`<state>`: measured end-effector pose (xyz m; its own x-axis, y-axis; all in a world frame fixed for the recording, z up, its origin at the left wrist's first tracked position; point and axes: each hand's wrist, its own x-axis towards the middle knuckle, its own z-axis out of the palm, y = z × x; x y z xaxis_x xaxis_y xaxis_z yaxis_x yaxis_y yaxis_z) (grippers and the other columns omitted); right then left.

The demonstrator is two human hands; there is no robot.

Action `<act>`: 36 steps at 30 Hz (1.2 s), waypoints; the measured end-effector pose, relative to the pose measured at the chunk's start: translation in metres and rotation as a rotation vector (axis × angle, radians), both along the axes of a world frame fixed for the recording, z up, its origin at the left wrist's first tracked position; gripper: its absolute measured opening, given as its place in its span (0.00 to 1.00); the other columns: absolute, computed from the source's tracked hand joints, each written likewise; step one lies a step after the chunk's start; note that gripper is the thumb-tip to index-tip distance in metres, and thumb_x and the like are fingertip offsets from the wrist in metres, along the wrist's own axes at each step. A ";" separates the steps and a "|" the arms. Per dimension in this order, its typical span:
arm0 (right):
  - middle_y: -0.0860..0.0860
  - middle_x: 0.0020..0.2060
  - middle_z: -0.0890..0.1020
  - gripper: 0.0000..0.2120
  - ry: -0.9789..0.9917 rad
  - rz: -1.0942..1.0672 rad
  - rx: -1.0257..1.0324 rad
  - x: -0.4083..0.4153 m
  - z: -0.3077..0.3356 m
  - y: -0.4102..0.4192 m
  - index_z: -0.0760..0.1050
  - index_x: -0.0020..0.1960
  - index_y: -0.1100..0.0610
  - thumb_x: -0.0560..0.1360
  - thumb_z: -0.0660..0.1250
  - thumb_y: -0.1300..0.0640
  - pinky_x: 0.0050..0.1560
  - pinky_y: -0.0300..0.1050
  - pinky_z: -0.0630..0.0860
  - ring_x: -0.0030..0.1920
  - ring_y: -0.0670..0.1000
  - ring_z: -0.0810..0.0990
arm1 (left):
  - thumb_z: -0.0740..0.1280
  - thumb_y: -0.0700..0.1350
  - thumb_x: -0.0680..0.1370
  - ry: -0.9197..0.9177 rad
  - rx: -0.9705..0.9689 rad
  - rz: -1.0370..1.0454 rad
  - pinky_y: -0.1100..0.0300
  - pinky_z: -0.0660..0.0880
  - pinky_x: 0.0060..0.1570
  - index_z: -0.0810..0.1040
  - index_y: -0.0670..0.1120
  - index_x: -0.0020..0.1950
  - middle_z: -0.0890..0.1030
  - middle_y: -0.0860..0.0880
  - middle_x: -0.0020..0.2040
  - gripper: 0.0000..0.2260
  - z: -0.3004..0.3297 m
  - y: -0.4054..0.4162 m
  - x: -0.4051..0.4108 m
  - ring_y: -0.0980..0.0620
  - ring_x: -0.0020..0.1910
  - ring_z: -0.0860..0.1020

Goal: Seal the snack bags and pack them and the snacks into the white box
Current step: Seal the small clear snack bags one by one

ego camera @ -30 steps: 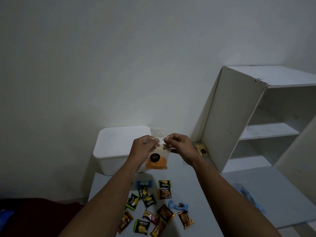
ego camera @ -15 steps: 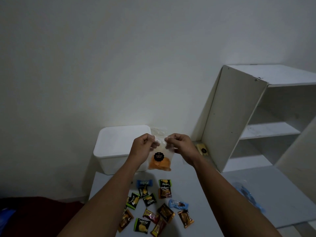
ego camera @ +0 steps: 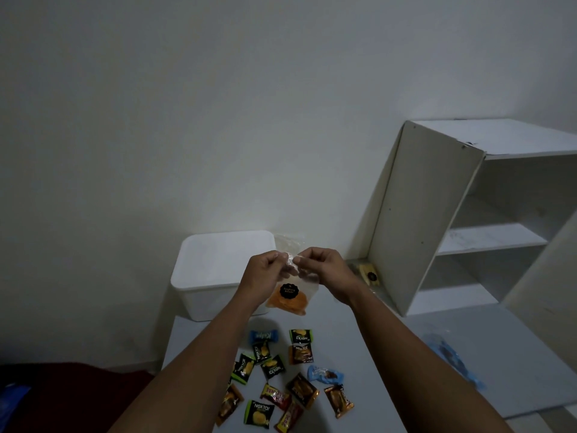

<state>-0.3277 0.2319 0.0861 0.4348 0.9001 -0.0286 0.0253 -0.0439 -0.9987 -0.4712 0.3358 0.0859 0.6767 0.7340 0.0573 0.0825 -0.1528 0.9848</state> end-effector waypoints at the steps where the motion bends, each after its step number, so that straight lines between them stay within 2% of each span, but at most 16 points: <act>1: 0.53 0.38 0.83 0.06 -0.007 0.016 0.000 0.000 0.000 -0.001 0.81 0.45 0.59 0.78 0.72 0.58 0.49 0.46 0.78 0.40 0.48 0.80 | 0.62 0.43 0.84 -0.017 -0.025 0.011 0.54 0.81 0.48 0.83 0.39 0.44 0.87 0.43 0.40 0.14 0.000 -0.002 0.001 0.44 0.43 0.85; 4: 0.53 0.36 0.80 0.06 -0.023 0.053 0.001 0.000 0.002 -0.003 0.79 0.43 0.59 0.78 0.72 0.60 0.44 0.44 0.76 0.36 0.47 0.77 | 0.64 0.41 0.83 -0.064 -0.044 0.065 0.61 0.80 0.41 0.80 0.38 0.40 0.84 0.40 0.38 0.14 -0.003 -0.004 0.002 0.47 0.38 0.83; 6: 0.54 0.34 0.79 0.06 -0.015 0.051 0.009 0.001 0.001 -0.004 0.79 0.44 0.62 0.78 0.72 0.60 0.39 0.43 0.74 0.33 0.48 0.75 | 0.65 0.41 0.83 -0.054 -0.006 0.085 0.62 0.78 0.40 0.78 0.36 0.39 0.81 0.42 0.34 0.14 -0.005 -0.003 0.001 0.51 0.35 0.81; 8: 0.53 0.34 0.80 0.08 0.000 0.017 -0.005 0.003 -0.001 -0.004 0.81 0.44 0.62 0.76 0.74 0.57 0.41 0.46 0.75 0.34 0.49 0.77 | 0.65 0.42 0.83 -0.032 0.025 0.083 0.62 0.78 0.41 0.77 0.35 0.40 0.80 0.45 0.33 0.15 -0.006 -0.001 0.000 0.52 0.35 0.80; 11: 0.52 0.37 0.83 0.12 0.023 -0.029 -0.032 0.005 -0.004 -0.005 0.82 0.48 0.63 0.75 0.76 0.53 0.47 0.48 0.76 0.39 0.51 0.80 | 0.63 0.45 0.84 -0.003 0.077 0.088 0.60 0.78 0.42 0.77 0.35 0.42 0.82 0.45 0.35 0.16 -0.004 0.000 0.000 0.54 0.35 0.79; 14: 0.53 0.37 0.81 0.09 0.060 -0.034 -0.009 0.005 -0.006 -0.009 0.81 0.45 0.60 0.76 0.74 0.54 0.44 0.46 0.76 0.39 0.51 0.79 | 0.63 0.46 0.84 -0.012 0.057 0.116 0.59 0.78 0.42 0.77 0.35 0.43 0.82 0.44 0.36 0.16 -0.003 0.001 0.000 0.54 0.35 0.78; 17: 0.55 0.35 0.77 0.08 0.058 -0.014 0.033 0.004 -0.008 -0.010 0.79 0.44 0.62 0.77 0.74 0.57 0.40 0.44 0.73 0.37 0.51 0.76 | 0.64 0.46 0.83 -0.032 -0.034 0.100 0.65 0.77 0.39 0.79 0.34 0.43 0.82 0.44 0.36 0.17 -0.005 -0.003 0.000 0.55 0.34 0.78; 19: 0.56 0.34 0.78 0.08 0.050 -0.017 0.036 0.002 -0.009 -0.009 0.80 0.44 0.62 0.76 0.74 0.57 0.39 0.45 0.72 0.37 0.53 0.77 | 0.65 0.46 0.83 -0.024 -0.055 0.074 0.67 0.77 0.39 0.82 0.38 0.44 0.83 0.45 0.36 0.15 -0.007 -0.004 0.002 0.54 0.35 0.80; 23: 0.54 0.39 0.84 0.09 0.092 -0.050 0.001 0.001 -0.012 -0.013 0.83 0.46 0.59 0.79 0.72 0.53 0.44 0.45 0.78 0.41 0.51 0.82 | 0.65 0.46 0.83 -0.015 -0.019 0.089 0.68 0.77 0.38 0.82 0.40 0.43 0.83 0.46 0.36 0.13 -0.007 0.000 0.002 0.55 0.35 0.79; 27: 0.54 0.36 0.81 0.12 0.056 -0.117 0.047 0.000 -0.020 -0.013 0.83 0.44 0.63 0.80 0.70 0.55 0.49 0.50 0.80 0.41 0.51 0.82 | 0.66 0.47 0.82 0.003 -0.015 0.097 0.70 0.76 0.37 0.83 0.42 0.42 0.84 0.44 0.37 0.13 -0.011 -0.001 0.000 0.58 0.33 0.80; 30: 0.55 0.37 0.82 0.12 0.053 -0.144 0.029 0.000 -0.020 -0.013 0.83 0.45 0.63 0.79 0.70 0.54 0.46 0.50 0.77 0.40 0.50 0.82 | 0.67 0.46 0.82 -0.024 -0.043 0.100 0.68 0.78 0.40 0.83 0.41 0.41 0.85 0.43 0.39 0.13 -0.013 -0.003 0.000 0.58 0.34 0.80; 33: 0.55 0.38 0.85 0.10 0.035 -0.124 -0.012 0.001 -0.016 -0.016 0.84 0.44 0.60 0.78 0.72 0.53 0.45 0.45 0.77 0.39 0.48 0.82 | 0.66 0.43 0.83 -0.001 -0.013 0.088 0.70 0.76 0.39 0.82 0.39 0.43 0.84 0.43 0.38 0.12 -0.013 -0.001 0.001 0.56 0.35 0.80; 36: 0.54 0.37 0.84 0.10 -0.013 -0.076 -0.004 -0.003 -0.019 -0.014 0.82 0.44 0.61 0.77 0.73 0.54 0.42 0.44 0.76 0.39 0.49 0.81 | 0.67 0.43 0.82 0.013 0.015 0.061 0.70 0.76 0.38 0.82 0.39 0.43 0.84 0.42 0.38 0.12 -0.012 -0.002 0.002 0.57 0.34 0.80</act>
<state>-0.3302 0.2177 0.0672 0.5023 0.8643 -0.0260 0.0344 -0.0501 -0.9982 -0.4690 0.3338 0.0740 0.6313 0.7731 0.0606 0.1045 -0.1622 0.9812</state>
